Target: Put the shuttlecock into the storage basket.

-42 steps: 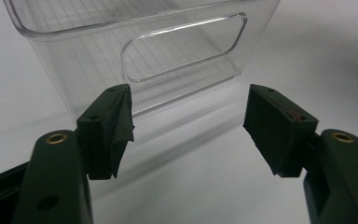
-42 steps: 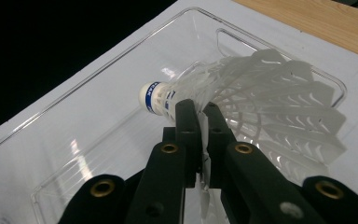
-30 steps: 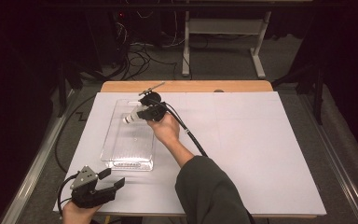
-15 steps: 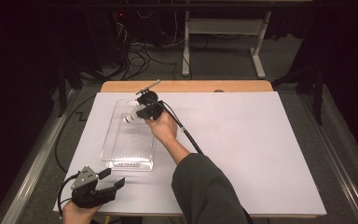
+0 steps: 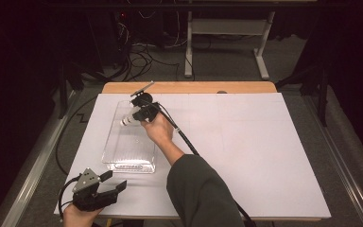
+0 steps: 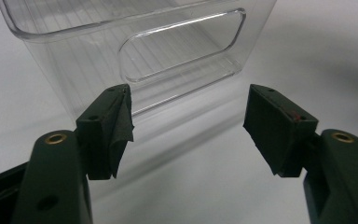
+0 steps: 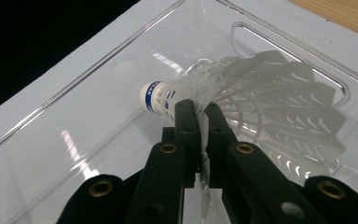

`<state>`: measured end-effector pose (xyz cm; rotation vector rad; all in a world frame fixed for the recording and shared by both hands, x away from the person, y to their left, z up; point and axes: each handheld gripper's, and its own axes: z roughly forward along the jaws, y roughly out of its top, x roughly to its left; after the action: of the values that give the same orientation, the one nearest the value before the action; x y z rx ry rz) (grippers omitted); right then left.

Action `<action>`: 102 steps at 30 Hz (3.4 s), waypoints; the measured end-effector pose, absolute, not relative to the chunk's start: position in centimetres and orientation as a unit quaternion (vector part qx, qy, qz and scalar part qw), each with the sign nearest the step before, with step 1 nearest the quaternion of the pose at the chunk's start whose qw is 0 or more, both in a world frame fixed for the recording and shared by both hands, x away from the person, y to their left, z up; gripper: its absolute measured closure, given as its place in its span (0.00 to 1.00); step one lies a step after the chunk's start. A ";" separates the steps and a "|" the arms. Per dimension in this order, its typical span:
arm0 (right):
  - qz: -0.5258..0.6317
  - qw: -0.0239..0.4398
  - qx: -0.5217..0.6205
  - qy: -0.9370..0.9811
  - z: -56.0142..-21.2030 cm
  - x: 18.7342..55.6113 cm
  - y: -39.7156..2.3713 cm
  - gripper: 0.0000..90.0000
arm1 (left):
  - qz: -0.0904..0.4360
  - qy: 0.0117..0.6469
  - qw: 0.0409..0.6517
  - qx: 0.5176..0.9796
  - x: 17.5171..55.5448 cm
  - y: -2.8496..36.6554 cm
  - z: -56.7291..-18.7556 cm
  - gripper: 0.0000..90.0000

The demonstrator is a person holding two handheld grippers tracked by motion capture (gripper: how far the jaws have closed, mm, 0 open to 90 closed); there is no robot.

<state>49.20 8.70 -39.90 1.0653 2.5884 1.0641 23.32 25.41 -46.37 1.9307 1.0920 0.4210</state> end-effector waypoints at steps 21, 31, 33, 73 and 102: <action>0.344 0.080 0.378 0.856 -40.8 50.0 9.4 0.98 | 0.166 0.437 0.429 0.773 23.3 25.3 -46.4 0.37; 0.335 0.069 0.383 0.858 -40.9 50.1 9.4 0.96 | 0.164 0.435 0.428 0.775 23.3 25.3 -46.3 0.37; 0.334 0.063 0.383 0.859 -40.9 50.2 9.4 0.96 | 0.164 0.435 0.428 0.775 23.3 25.3 -46.3 0.37; 0.292 0.034 0.380 0.877 -40.9 50.4 8.8 0.76 | 0.166 0.433 0.430 0.774 23.2 25.3 -46.3 0.38; 0.276 0.029 0.375 0.884 -40.4 50.0 8.2 0.77 | 0.165 0.437 0.432 0.772 23.3 25.3 -46.3 0.38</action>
<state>49.96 8.25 -40.39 1.1576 2.7276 0.8513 23.29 25.32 -46.35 1.9235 1.0899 0.4110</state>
